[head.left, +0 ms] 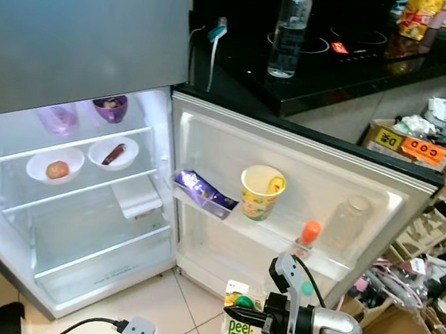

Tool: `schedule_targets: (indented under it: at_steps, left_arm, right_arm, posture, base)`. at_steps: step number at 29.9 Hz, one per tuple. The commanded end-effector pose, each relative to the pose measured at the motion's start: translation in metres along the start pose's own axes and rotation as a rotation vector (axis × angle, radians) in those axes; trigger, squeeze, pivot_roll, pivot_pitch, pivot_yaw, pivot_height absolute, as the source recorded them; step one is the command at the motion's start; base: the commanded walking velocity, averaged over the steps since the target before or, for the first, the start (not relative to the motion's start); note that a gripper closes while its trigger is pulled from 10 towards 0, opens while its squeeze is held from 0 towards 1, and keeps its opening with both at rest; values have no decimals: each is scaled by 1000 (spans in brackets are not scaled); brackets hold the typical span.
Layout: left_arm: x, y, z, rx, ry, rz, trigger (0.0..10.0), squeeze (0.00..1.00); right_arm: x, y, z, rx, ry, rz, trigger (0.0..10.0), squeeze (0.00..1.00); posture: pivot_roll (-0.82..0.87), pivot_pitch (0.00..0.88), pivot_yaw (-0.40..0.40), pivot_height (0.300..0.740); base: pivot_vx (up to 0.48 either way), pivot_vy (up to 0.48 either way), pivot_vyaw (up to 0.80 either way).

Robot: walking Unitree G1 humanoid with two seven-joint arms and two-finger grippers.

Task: Restocking fridge

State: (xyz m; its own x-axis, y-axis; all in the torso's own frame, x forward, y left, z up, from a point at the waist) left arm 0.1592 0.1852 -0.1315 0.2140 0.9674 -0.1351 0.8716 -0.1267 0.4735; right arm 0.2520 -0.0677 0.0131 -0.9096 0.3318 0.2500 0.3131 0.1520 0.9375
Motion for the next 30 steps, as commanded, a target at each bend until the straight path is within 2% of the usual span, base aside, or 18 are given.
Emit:
schedule_targets:
  at_steps: [1, 8, 14, 16, 18, 20, 22, 30]
  left_arm:
    - [2, -2, -1, 5, 5, -3, 10000, 0]
    - [3, 4, 0, -23, 18, -15, 10000, 0]
    - [12, 26, -1, -100, 34, -54, 10000, 0]
    - [12, 28, -1, -106, 26, -40, 10000, 0]
    - [11, 30, -1, -102, 14, -3, 10000, 0]
    - [11, 30, -1, -101, 17, 1, 10000, 0]
    - [12, 30, -1, -103, 21, -3, 10000, 0]
    - [11, 29, -1, -111, 31, -32, 10000, 0]
  right_arm:
    - [-1, 1, 1, 5, -1, -19, 10000, 0]
    - [5, 13, 8, -25, 56, -45, 10000, 0]
    - [11, 37, 20, -83, 112, -93, 10000, 0]
    - [12, 39, 22, -86, 117, -99, 10000, 0]
    - [13, 40, 24, -89, 123, -106, 10000, 0]
    - [14, 41, 24, -90, 125, -106, 10000, 0]
    - [14, 40, 25, -90, 122, -106, 10000, 0]
    - [13, 36, 24, -84, 94, -99, 10000, 0]
  posture:
    - [-72, 0, -26, 740]
    - [-71, 0, -28, 740]
    - [-70, 0, -27, 740]
    - [-70, 0, -27, 740]
    - [-70, 0, -27, 740]
    - [-63, 0, -24, 740]
    - [-63, 0, -24, 740]
    - [-63, 0, -22, 740]
  base:
    - [0, -450, 0]
    - [0, 0, 0]
    - [0, 0, 0]
    - [0, 0, 0]
    - [0, -476, 0]
    - [0, -472, 0]
    - [0, -459, 0]
    - [0, 0, 0]
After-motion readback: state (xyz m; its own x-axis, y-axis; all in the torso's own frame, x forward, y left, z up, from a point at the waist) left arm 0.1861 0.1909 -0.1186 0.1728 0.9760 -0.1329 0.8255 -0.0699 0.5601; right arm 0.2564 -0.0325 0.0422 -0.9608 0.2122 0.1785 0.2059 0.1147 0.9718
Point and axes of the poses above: a point about 5 cm out from each wrist's last joint towards the gripper, its own z axis pointing out of the wrist towards the gripper, its own y axis along the axis of the wrist's last joint, x = y × z, the point moved 4 cm from there along z, pointing out of the wrist towards the gripper, and after that the axes turned 6 degrees about -z, right-handed, at the moved point
